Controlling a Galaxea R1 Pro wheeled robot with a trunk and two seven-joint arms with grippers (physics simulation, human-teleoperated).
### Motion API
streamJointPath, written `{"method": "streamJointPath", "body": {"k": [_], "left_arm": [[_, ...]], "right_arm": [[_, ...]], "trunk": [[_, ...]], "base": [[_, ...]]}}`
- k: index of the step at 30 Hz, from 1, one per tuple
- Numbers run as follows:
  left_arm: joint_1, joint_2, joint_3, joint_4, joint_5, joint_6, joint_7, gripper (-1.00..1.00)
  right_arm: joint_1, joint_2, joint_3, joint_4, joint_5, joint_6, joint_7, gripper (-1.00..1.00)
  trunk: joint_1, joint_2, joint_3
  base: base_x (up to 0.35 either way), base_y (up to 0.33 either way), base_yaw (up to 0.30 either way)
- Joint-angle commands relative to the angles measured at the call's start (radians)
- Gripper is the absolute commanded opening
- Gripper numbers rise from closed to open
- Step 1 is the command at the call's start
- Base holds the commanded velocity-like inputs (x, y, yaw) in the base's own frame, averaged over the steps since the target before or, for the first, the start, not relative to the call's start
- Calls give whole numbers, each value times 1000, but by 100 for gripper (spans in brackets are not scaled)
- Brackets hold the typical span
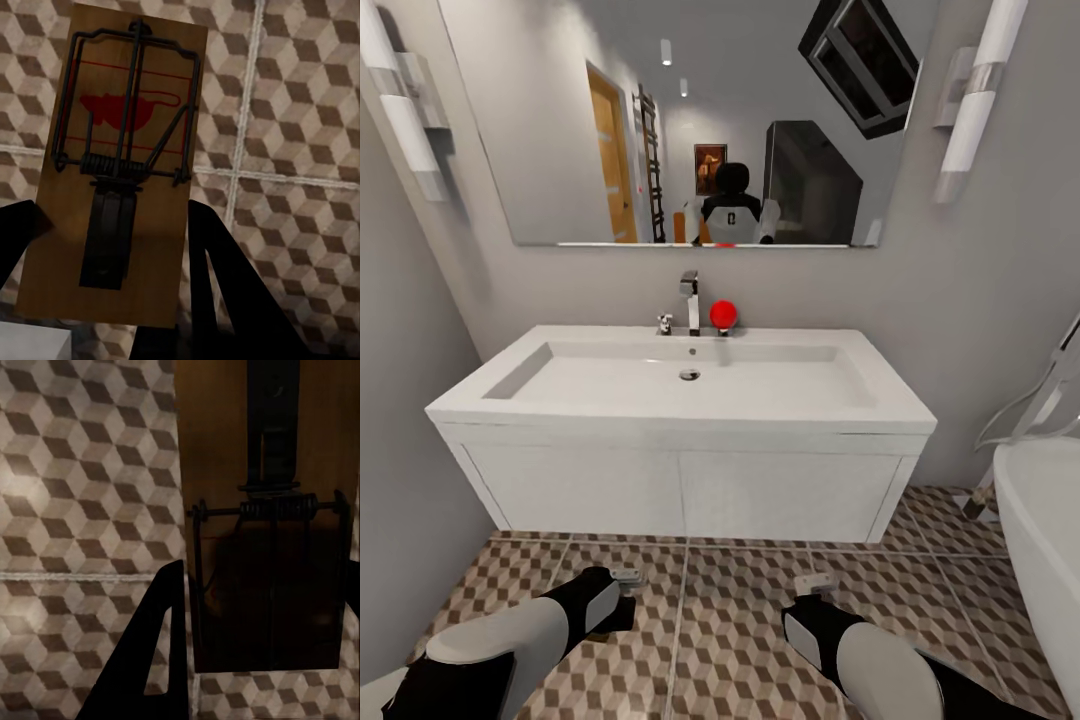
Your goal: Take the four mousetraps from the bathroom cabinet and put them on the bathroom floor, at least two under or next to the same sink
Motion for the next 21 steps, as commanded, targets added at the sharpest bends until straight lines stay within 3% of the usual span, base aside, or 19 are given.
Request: {"method": "streamJointPath", "body": {"k": [1,21], "left_arm": [[-1,0,-6,-2,8,3,6,-100],[0,2,1,-3,8,1,4,-100]], "right_arm": [[-1,0,-6,2,8,3,-13,-100],[0,0,-6,7,9,-1,-25,-100]], "trunk": [[4,-8,-4],[81,-148,-67]], "base": [[0,0,0],[0,0,0]]}}
